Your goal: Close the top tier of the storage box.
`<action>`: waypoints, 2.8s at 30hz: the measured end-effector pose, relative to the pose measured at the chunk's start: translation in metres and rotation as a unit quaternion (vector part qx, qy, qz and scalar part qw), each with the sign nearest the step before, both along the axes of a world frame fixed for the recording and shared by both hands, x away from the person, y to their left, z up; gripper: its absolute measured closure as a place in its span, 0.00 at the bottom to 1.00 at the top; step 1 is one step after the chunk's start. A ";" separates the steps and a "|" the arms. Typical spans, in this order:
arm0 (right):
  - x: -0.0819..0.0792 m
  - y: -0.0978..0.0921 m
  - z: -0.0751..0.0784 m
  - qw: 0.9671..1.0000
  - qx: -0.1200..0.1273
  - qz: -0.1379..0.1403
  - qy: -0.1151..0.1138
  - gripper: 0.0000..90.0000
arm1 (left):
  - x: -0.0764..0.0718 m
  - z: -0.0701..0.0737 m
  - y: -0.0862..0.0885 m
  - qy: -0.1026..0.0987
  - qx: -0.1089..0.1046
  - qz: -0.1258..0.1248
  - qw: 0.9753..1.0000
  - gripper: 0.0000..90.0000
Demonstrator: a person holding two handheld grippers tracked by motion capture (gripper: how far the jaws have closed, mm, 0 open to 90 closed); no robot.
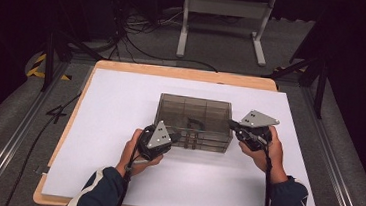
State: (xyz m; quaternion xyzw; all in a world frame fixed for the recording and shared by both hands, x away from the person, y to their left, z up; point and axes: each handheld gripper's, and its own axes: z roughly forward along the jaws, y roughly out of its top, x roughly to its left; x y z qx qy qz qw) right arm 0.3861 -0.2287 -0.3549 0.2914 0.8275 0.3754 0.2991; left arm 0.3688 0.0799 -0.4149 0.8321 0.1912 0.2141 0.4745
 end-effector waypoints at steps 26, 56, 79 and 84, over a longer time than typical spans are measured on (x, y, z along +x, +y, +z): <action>-0.017 -0.004 0.004 1.000 0.000 0.012 -0.010 1.00 | -0.009 0.007 0.023 -0.008 -0.001 0.004 1.000 0.98; -0.061 -0.028 -0.007 0.999 -0.020 0.043 -0.013 0.97 | -0.029 0.002 0.069 -0.006 0.047 0.022 0.999 0.96; -0.082 -0.062 -0.031 0.999 -0.029 0.022 0.011 0.94 | -0.042 -0.014 0.116 0.004 0.073 0.061 0.995 0.93; -0.085 -0.067 -0.035 0.999 -0.026 0.017 0.011 0.92 | -0.044 -0.017 0.125 0.011 0.083 0.073 0.994 0.92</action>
